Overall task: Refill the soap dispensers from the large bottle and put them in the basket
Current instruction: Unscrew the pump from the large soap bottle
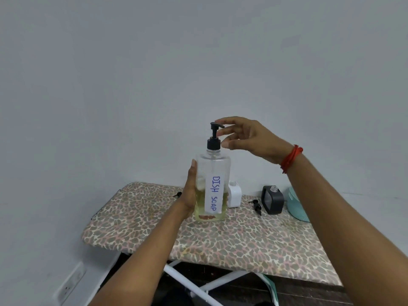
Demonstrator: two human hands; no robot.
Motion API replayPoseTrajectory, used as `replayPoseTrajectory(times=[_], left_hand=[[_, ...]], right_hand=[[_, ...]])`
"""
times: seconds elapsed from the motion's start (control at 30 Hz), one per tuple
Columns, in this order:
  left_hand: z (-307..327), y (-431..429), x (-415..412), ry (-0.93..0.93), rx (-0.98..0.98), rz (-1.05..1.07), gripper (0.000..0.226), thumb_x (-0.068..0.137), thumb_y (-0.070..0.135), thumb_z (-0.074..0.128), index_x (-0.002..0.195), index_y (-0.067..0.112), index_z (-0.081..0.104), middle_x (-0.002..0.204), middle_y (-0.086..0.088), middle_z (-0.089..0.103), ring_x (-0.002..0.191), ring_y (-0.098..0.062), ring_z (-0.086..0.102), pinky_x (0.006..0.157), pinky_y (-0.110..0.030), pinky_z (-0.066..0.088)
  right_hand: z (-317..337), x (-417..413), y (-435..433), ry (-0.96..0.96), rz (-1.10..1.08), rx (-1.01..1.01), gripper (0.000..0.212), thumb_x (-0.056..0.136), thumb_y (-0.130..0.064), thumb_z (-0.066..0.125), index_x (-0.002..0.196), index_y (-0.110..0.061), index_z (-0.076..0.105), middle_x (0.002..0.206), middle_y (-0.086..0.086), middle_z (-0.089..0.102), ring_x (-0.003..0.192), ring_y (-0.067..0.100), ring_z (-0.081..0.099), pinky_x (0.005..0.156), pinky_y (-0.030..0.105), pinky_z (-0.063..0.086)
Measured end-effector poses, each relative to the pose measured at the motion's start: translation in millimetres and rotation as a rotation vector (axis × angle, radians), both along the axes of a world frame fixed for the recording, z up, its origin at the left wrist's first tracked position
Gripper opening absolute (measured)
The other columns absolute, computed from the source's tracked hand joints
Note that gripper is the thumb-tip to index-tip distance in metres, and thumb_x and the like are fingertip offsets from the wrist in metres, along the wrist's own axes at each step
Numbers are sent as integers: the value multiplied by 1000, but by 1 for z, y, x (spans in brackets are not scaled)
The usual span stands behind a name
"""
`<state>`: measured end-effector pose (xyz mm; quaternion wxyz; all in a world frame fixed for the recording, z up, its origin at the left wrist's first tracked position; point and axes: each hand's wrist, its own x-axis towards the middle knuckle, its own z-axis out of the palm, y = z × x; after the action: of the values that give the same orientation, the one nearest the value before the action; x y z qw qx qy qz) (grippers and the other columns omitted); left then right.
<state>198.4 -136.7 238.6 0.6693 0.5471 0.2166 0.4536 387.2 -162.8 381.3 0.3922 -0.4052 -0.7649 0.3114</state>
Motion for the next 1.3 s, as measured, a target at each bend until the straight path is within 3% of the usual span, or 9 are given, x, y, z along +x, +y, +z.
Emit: replayPoseTrajectory(times=[0.27,0.47,0.6,0.7,0.8,0.9,1.03,1.2,1.3], left_hand=[[-3,-2,11,196,111,247,60,82,90,27,100,57,73,111,1,78,108,-23,73,102,-52,52],[-12,0,6,68,56,149,70,76,89,45,114,40,75,113,-4,76,104,-24,72,86,-39,56],[-18,2,6,104,64,148,73,79,89,41,119,37,72,114,-3,77,104,-22,73,81,-33,58],[-19,2,7,153,80,171,70,91,72,22,130,29,61,112,5,78,105,-17,73,76,-24,58],[-20,1,7,178,85,177,63,93,64,19,124,30,62,103,9,79,96,-11,75,71,-20,58],[-25,4,6,151,52,179,58,97,60,19,120,30,63,99,8,79,94,-12,75,70,-21,58],[-31,5,4,116,6,200,63,95,73,27,121,31,66,107,0,79,98,-19,75,80,-33,59],[-44,10,5,122,-19,201,79,78,87,42,127,31,68,116,-13,74,106,-33,70,90,-48,55],[-47,8,1,130,6,210,91,76,88,43,136,22,60,116,-11,75,108,-33,71,80,-36,58]], right_hand=[[-46,-56,-10,200,-600,284,59,65,-53,90,111,-25,67,83,-7,72,82,2,69,73,10,49],[-42,-36,-8,380,-104,-47,57,89,3,67,140,-12,49,114,10,75,111,17,70,94,28,54],[-46,-32,-7,310,-191,-46,71,79,-22,77,142,-27,45,131,-1,65,117,12,63,101,36,51],[-55,-44,-7,194,-447,107,84,67,-48,91,136,-34,46,105,-3,66,103,10,66,91,29,54],[-56,-45,-8,277,-483,166,81,71,-31,92,138,-25,47,78,-6,72,86,8,72,85,21,52],[-54,-42,-7,392,-257,-29,72,89,-3,72,149,-18,36,110,2,76,110,12,70,91,25,55],[-61,-45,-5,265,-304,-50,76,87,-24,77,148,-30,33,138,-1,59,129,16,55,104,35,48],[-70,-51,-3,232,-482,87,85,70,-40,91,139,-27,43,94,2,72,95,8,68,76,11,43],[-72,-50,-1,241,-446,55,76,74,-28,87,138,-28,46,90,-3,78,93,5,72,88,23,50]])
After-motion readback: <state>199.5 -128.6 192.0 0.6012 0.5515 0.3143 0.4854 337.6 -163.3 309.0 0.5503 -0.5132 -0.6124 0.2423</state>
